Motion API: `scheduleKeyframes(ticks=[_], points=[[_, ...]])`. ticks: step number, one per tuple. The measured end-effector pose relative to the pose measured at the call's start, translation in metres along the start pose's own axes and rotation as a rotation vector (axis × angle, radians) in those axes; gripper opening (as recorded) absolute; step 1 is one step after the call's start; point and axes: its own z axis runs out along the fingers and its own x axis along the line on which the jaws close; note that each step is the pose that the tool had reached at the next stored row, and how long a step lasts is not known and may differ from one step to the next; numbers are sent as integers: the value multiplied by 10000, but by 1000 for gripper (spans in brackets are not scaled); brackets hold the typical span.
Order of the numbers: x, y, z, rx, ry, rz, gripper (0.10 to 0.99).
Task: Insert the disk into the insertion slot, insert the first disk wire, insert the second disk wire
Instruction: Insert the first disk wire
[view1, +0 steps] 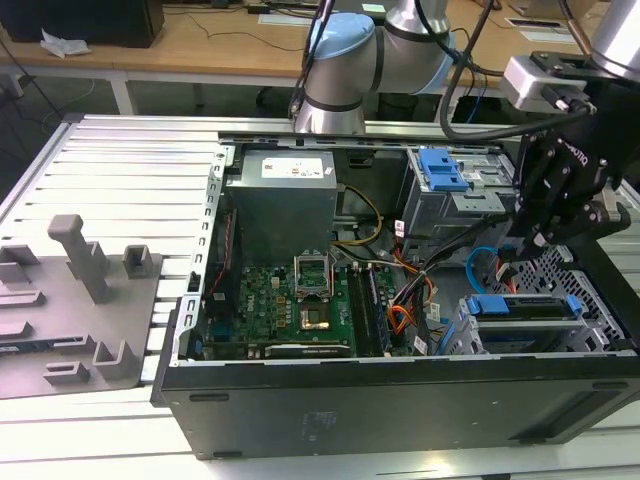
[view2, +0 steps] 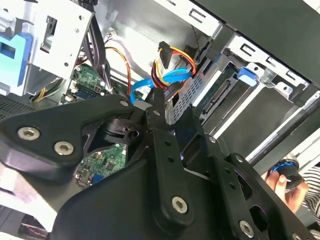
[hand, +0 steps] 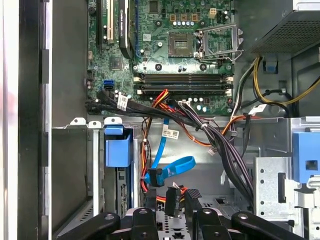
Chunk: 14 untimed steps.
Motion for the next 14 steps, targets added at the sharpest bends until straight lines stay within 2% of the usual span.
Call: scheduleKeyframes(ticks=[8, 14], points=[[-3, -26, 132, 0, 0, 1, 361], [-3, -30, 154, 0, 8, 2, 361]])
